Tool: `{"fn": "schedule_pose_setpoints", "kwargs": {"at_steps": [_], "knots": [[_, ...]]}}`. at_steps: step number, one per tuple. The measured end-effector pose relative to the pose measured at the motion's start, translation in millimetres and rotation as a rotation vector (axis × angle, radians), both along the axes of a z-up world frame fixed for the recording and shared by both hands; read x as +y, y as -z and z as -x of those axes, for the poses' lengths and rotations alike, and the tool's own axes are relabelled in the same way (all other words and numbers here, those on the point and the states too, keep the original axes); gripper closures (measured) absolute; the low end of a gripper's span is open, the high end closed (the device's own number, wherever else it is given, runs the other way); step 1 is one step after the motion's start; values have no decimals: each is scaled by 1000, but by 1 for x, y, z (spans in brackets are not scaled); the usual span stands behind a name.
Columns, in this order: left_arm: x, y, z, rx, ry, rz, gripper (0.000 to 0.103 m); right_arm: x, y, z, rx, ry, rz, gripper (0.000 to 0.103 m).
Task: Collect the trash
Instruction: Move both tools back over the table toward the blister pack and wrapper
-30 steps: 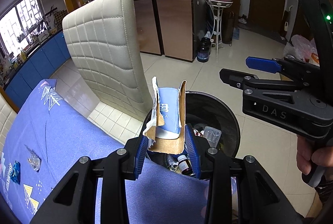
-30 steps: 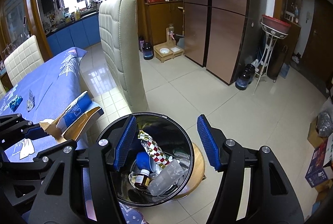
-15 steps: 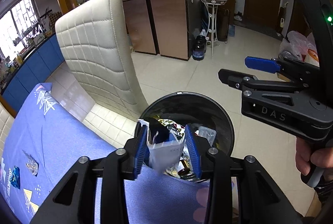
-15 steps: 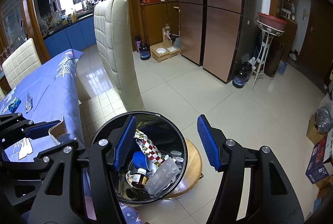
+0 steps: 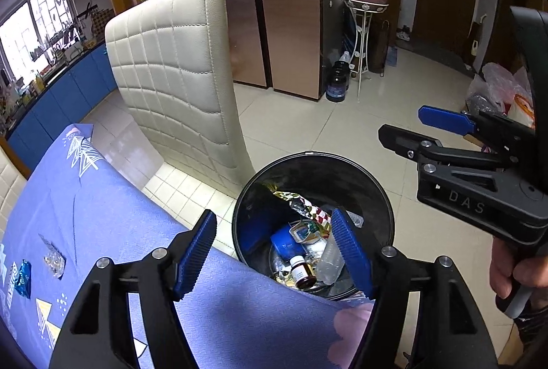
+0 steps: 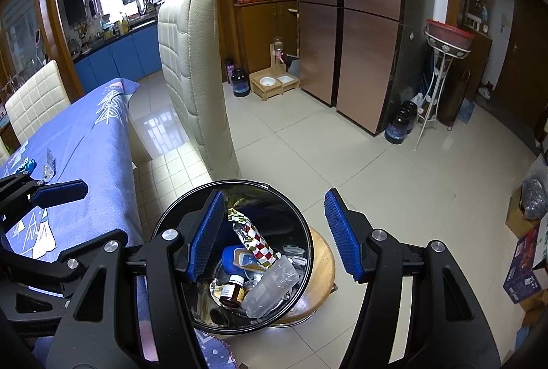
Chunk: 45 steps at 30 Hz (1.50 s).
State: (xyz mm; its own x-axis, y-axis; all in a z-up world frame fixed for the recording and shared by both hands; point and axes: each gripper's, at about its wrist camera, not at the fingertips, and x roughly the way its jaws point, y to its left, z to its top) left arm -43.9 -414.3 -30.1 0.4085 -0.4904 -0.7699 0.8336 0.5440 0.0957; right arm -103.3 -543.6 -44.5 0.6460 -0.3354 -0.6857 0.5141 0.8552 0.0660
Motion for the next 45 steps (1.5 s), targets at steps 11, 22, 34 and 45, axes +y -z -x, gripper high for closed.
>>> {"fn": "schedule_pose_setpoints", "kwargs": {"at_steps": [11,22,34,45], "knots": [[25,-4,-15,6,-47,18,35,20,-6,-15,10,-42,22,40],[75,-7,-45,18,-148,55,35,65,-16,-45,23,-138,60,40],[162,0,-92,1,-326,59,35,146,-13,-102,64,-317,87,40],[246,16,-139,-26,-474,33,35,230,-3,-171,96,-482,80,40]]}}
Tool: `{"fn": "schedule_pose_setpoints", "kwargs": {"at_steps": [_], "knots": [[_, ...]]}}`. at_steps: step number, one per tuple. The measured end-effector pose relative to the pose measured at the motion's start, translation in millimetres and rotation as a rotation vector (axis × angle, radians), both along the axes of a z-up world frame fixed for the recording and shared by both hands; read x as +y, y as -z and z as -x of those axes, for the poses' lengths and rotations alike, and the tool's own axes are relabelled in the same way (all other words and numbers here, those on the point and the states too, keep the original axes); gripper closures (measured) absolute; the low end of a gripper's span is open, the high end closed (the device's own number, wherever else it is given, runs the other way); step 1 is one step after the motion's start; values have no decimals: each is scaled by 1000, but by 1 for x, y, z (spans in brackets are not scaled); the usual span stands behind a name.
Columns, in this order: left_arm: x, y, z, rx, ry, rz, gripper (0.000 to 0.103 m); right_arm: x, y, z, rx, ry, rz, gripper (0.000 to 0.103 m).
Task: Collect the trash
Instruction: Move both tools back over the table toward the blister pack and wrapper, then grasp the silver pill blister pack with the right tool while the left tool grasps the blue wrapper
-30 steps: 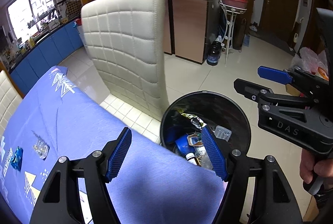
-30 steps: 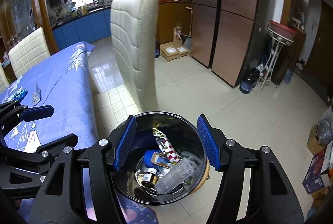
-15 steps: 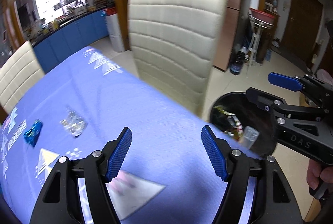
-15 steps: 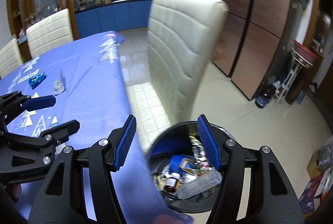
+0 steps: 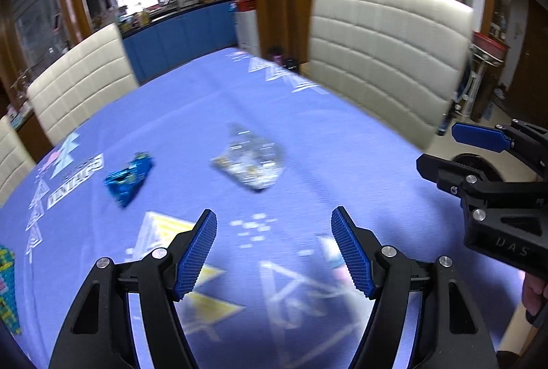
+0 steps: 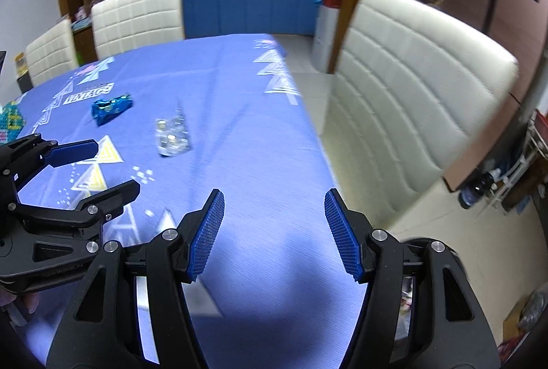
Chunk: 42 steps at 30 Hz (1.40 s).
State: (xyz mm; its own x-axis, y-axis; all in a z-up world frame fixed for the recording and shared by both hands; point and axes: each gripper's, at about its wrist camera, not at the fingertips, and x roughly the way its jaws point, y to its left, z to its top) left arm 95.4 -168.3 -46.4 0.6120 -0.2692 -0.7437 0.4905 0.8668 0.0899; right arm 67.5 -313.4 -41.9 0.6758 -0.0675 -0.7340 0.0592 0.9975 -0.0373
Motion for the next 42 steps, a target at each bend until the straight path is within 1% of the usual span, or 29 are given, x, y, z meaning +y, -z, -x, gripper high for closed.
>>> {"fn": "schedule_pose_setpoints", "kwargs": {"at_steps": [3,7,10,11,12,13,15,16,19,21,23,25,26,28,32,33,34,35,36,37,39,40,42], "knots": [[30,7,-18,6,-45,-10,35,21,7,-21,14,-34,-6,40],[66,18,-45,10,-108,-42,35,44,17,-51,40,-70,-11,40],[91,24,-64,25,-153,-39,35,62,25,-70,57,-99,-10,39],[97,25,-70,31,-163,-37,35,68,28,-77,63,-109,-6,38],[103,27,-76,34,-173,-38,35,73,30,-82,67,-117,-4,34],[110,28,-83,35,-185,-41,35,76,32,-87,69,-125,-6,28],[119,30,-95,36,-195,-35,35,85,34,-96,64,-136,-2,22],[124,31,-102,44,-194,-23,35,88,35,-100,61,-139,5,21],[127,34,-118,59,-166,-10,33,95,41,-112,67,-143,31,21],[124,34,-124,49,-145,-19,32,96,45,-120,74,-144,29,22],[121,37,-134,44,-140,-36,32,97,49,-127,79,-145,32,26],[120,42,-144,60,-142,-35,32,99,53,-132,89,-147,40,39],[121,45,-149,66,-143,-33,32,98,55,-134,96,-147,37,42],[120,48,-155,70,-142,-31,32,98,58,-137,102,-143,24,52],[119,51,-159,70,-129,-16,32,98,61,-137,90,-149,10,58],[118,52,-158,71,-124,-12,32,99,61,-137,88,-151,11,61],[118,53,-157,76,-114,-6,33,99,61,-137,87,-151,10,61],[118,53,-156,77,-110,2,35,100,61,-136,87,-150,10,61],[118,53,-155,80,-107,10,43,100,61,-137,88,-150,8,61],[118,52,-153,88,-99,25,47,100,61,-136,89,-149,8,62],[118,51,-150,91,-98,30,64,100,61,-133,92,-151,7,62],[117,50,-148,90,-97,24,69,101,60,-132,93,-151,8,62],[117,50,-144,98,-89,21,73,101,60,-127,96,-158,14,63]]}}
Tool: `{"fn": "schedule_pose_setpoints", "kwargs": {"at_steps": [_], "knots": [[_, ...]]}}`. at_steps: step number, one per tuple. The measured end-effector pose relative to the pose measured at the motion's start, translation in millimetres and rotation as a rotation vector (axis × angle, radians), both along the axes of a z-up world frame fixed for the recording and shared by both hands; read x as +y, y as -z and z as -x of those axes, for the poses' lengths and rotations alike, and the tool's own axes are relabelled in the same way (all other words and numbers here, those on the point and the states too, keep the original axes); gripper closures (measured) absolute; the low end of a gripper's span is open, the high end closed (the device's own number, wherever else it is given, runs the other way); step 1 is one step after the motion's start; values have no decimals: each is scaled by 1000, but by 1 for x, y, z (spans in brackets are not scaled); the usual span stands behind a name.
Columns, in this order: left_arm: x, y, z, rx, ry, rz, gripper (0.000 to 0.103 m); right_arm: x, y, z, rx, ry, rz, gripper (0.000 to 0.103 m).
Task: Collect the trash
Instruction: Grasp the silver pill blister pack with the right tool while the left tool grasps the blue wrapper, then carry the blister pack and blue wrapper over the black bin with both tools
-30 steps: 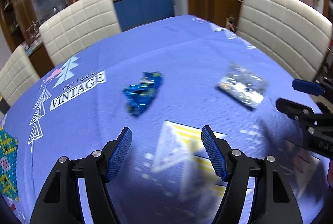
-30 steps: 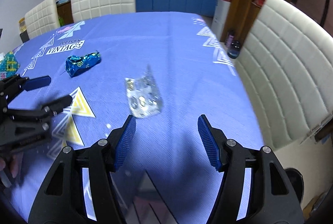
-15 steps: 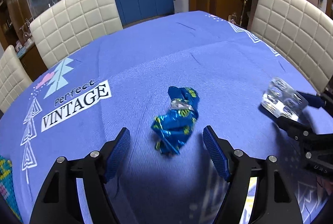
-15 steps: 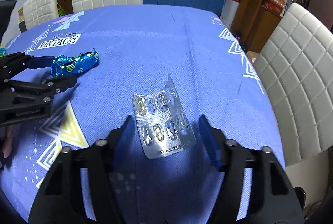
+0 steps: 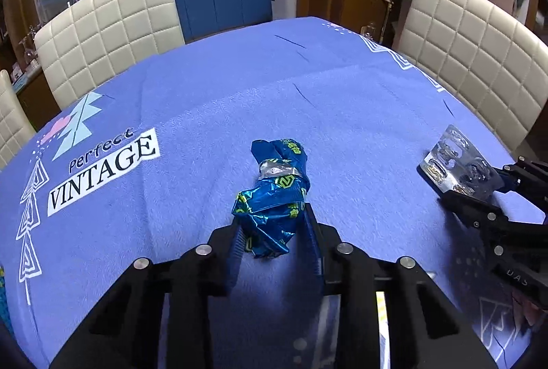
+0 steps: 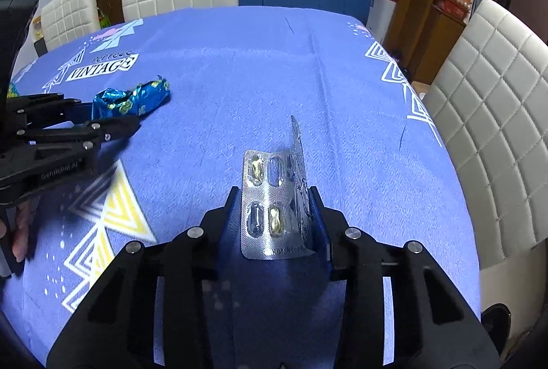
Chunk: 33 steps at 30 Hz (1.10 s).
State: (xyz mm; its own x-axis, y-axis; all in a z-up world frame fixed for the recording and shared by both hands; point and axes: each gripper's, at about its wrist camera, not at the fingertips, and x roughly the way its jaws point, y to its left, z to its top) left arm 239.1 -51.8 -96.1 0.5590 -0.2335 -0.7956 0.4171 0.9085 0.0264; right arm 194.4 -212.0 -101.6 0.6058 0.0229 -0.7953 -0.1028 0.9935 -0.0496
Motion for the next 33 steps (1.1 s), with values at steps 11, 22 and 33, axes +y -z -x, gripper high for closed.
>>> {"fn": "schedule_pose_setpoints", "kwargs": {"at_steps": [11,22,33], "knots": [[-16,-18,59,-13,55,-11,74,-9,-9,47,8,-9,10,63],[-60,-34,125,-31,142,-55,74,-36,-27,105,-14,15,11,63],[-132,-51,172,-77,272,-91,74,-96,-46,158,-65,109,2,63]]}}
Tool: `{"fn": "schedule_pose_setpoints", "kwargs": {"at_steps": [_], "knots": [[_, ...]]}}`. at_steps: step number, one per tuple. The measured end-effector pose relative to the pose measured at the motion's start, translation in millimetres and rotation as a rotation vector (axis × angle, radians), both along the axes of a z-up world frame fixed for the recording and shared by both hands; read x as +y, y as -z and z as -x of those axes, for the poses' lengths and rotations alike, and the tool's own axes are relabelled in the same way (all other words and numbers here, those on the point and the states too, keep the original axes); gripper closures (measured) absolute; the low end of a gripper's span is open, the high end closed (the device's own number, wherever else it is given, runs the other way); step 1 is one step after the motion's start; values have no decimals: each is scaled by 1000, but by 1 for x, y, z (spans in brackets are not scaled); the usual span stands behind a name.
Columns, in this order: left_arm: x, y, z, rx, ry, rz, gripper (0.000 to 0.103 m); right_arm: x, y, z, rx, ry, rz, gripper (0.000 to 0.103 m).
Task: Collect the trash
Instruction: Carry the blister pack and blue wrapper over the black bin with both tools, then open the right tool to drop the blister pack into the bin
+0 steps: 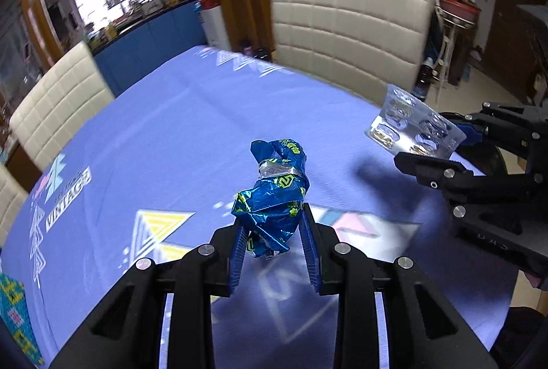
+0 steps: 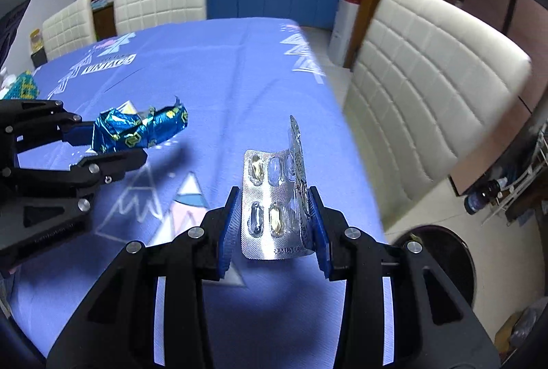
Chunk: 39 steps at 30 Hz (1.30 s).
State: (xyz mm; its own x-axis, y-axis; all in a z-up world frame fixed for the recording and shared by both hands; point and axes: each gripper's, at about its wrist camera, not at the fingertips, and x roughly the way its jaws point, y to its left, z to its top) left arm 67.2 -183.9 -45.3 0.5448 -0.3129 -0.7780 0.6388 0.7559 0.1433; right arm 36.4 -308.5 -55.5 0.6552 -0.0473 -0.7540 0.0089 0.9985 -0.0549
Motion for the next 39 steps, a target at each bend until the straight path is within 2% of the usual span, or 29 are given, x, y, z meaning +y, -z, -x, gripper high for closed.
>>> {"fn": "schedule_pose_setpoints", "kwargs": {"at_steps": [8,15,21,39], "knots": [[-56,-8,22,-21,108,-18,74,-56,-3,31,-20,123,-35,63],[-97,-12,32,-31,171,-21,74,-86,-10,56,-47,174,26,62],[-130,-14,42,-40,214,-23,73,-119,-11,73,-67,237,13,62],[-205,-13,66,-37,329,-37,73,-195,-10,105,-85,397,-14,60]]}}
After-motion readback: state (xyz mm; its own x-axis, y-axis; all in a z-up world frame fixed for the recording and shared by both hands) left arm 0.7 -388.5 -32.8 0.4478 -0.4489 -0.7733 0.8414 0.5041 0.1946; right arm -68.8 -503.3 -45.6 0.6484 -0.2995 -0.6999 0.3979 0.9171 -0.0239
